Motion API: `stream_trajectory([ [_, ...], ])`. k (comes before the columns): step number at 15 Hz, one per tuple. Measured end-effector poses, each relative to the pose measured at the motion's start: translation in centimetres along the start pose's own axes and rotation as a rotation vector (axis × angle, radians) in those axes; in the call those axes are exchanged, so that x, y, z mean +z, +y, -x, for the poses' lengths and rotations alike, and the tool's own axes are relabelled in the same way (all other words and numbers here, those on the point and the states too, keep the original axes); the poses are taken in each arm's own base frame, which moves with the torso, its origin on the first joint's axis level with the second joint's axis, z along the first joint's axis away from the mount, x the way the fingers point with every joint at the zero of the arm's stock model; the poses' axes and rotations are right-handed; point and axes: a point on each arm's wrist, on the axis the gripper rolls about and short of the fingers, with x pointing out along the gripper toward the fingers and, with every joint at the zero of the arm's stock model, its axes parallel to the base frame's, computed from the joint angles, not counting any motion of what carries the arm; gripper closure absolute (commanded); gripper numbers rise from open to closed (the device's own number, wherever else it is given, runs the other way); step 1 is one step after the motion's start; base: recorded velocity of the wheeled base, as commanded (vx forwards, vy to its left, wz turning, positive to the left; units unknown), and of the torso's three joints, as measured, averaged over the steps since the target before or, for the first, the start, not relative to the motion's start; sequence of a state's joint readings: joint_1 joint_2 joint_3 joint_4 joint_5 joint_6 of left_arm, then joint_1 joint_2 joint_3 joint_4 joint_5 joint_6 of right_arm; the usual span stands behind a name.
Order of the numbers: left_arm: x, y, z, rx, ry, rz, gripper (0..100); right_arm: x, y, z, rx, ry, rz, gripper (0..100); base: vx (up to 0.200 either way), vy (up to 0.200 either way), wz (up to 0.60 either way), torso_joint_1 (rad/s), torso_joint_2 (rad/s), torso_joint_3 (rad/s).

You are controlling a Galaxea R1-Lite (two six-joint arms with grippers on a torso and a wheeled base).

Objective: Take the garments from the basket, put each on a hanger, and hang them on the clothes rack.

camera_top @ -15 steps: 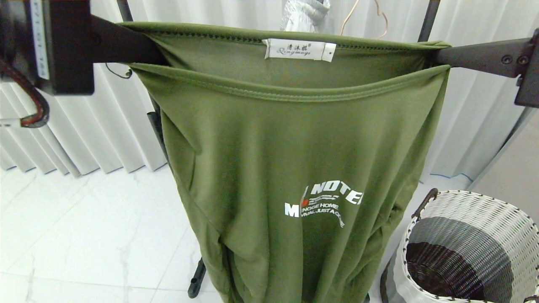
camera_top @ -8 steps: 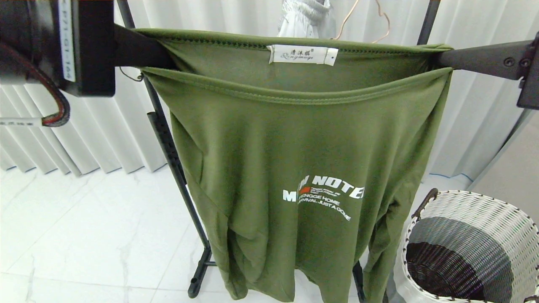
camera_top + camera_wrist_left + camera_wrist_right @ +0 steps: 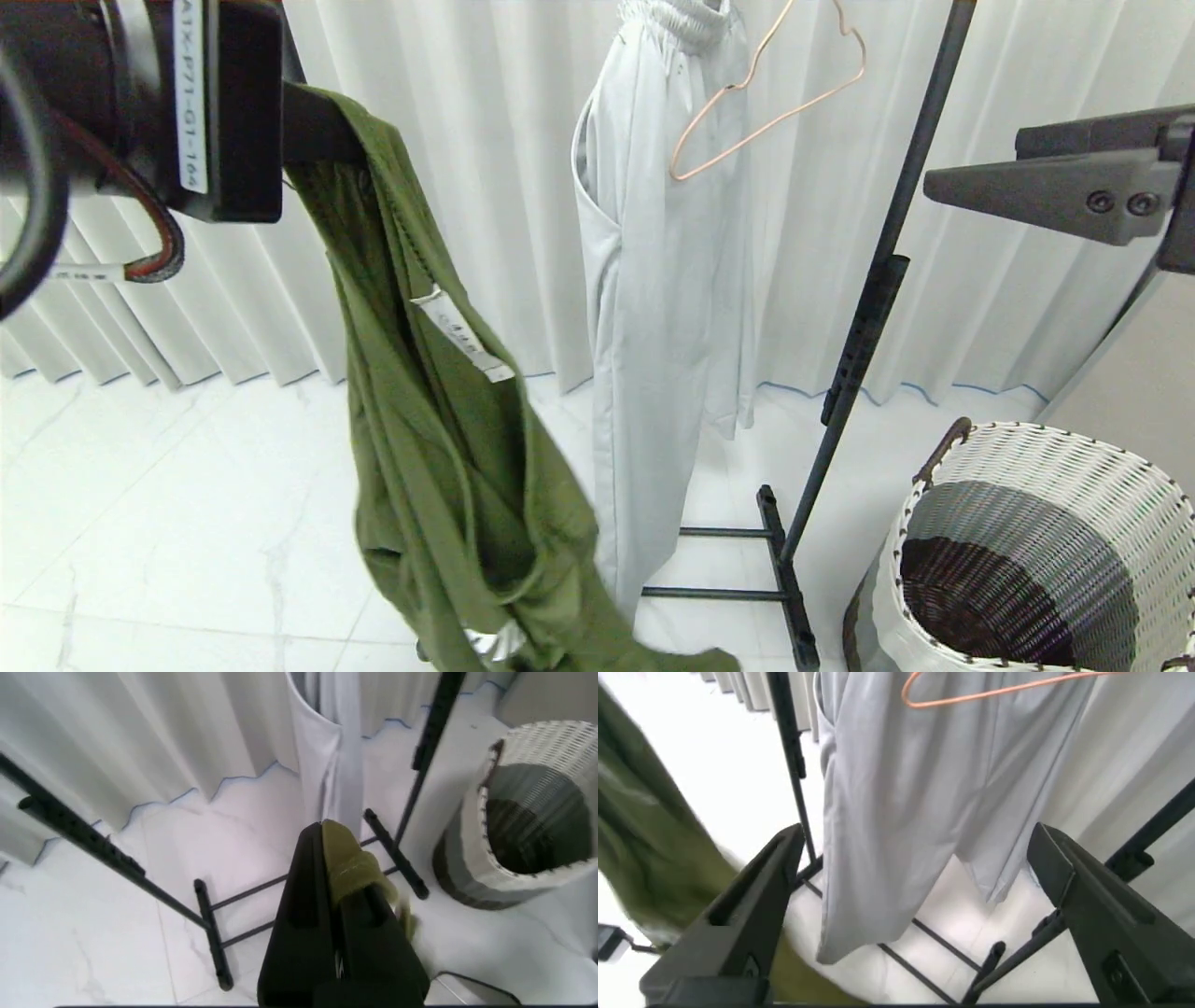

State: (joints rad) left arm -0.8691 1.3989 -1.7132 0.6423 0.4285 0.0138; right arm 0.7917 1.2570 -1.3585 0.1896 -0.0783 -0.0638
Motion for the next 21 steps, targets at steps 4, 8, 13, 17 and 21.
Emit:
stream_trajectory([
  [4,-0.9,0.3,-1.2,0.046,0.028,0.000,100,-0.9,-0.1,1.2,-0.004,0.014,0.001,0,0.000,0.000,0.00,0.000,0.00,0.000],
  [8,-1.9,0.5,-1.2,0.055,0.046,-0.033,100,-2.3,-2.3,1.6,-0.239,0.140,0.051,0,0.000,0.000,0.00,0.000,0.00,0.000],
  [13,-2.0,0.9,-0.8,0.081,0.042,-0.030,100,-3.9,-4.9,1.7,-0.414,0.259,0.122,0,0.000,0.200,0.00,-0.001,0.00,0.000],
  [17,-1.9,1.0,-0.7,0.085,0.040,-0.027,100,-4.1,-6.1,1.6,-0.489,0.256,0.119,0,0.000,0.200,0.00,0.005,0.00,0.002],
  [21,-2.2,0.9,-0.9,0.086,0.051,-0.032,100,-4.8,-6.7,1.4,-0.584,0.299,0.153,0,0.000,0.000,0.00,0.000,0.00,0.000],
])
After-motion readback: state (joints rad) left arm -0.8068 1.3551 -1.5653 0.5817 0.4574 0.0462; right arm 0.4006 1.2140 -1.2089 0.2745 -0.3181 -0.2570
